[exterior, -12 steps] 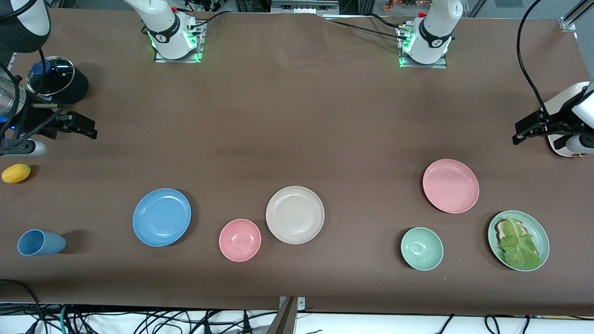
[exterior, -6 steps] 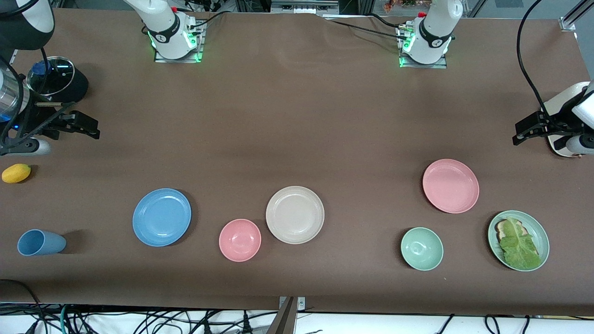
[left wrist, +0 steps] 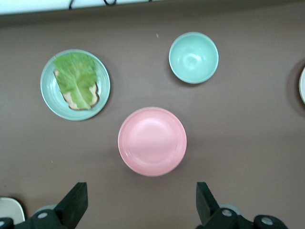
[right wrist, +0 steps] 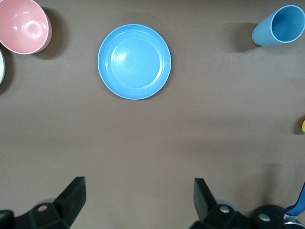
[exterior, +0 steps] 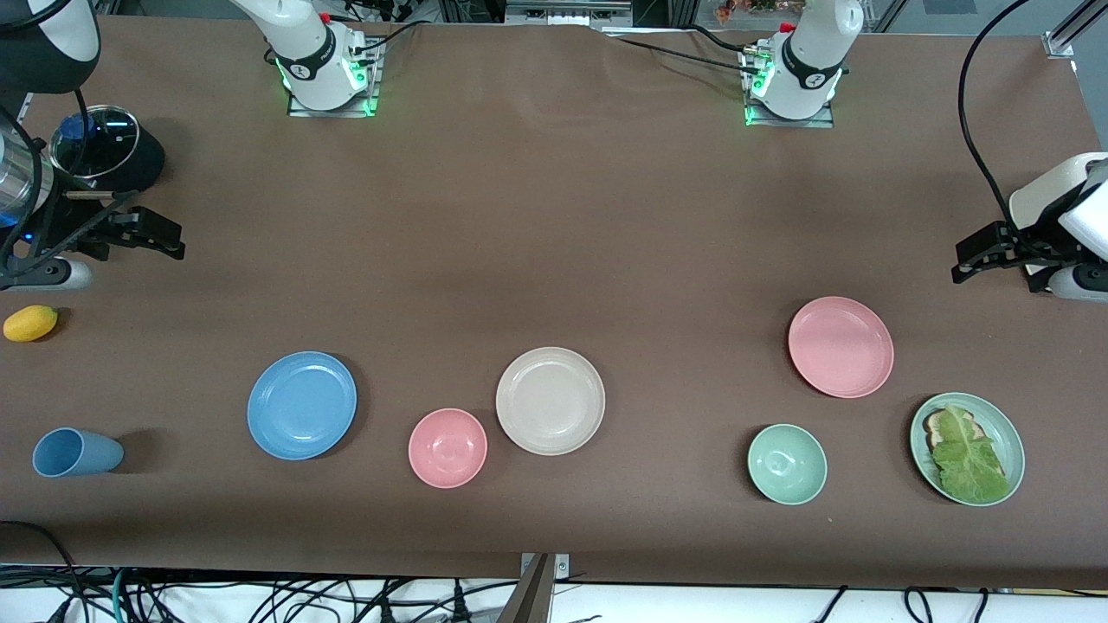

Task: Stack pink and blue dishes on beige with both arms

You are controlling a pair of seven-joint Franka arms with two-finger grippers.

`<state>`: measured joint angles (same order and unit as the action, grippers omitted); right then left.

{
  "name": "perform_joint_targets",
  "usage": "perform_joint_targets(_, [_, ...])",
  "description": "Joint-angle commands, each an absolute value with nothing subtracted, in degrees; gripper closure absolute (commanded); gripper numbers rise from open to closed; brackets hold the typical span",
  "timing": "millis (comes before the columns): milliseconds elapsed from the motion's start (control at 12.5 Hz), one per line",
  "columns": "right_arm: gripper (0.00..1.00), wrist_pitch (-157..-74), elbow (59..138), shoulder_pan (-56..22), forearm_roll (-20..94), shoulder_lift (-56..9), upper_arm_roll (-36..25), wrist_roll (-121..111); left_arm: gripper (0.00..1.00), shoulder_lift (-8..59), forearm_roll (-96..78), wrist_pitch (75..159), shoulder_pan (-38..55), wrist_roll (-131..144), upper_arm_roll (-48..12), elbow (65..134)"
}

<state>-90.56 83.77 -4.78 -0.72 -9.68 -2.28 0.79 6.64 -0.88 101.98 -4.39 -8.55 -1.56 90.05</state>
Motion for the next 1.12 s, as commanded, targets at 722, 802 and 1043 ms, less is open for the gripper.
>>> perform_joint_targets(722, [0.00, -89.8, 83.1, -4.4, 0.2, -9.7, -5.2, 1.2, 0.00, 14.3, 0.0, 102.9, -5.5, -8.3, -1.6, 88.6])
perform_joint_targets(802, [0.00, -89.6, 83.1, -4.4, 0.9, -9.7, -6.0, 1.1, 0.00, 16.3, -0.1, 102.9, -5.5, -8.3, -1.5, 88.6])
perform_joint_targets(1043, [0.00, -89.6, 83.2, -4.4, 1.2, -9.7, -6.3, 1.1, 0.00, 21.3, 0.4, 103.0, -6.3, -8.6, -1.5, 88.6])
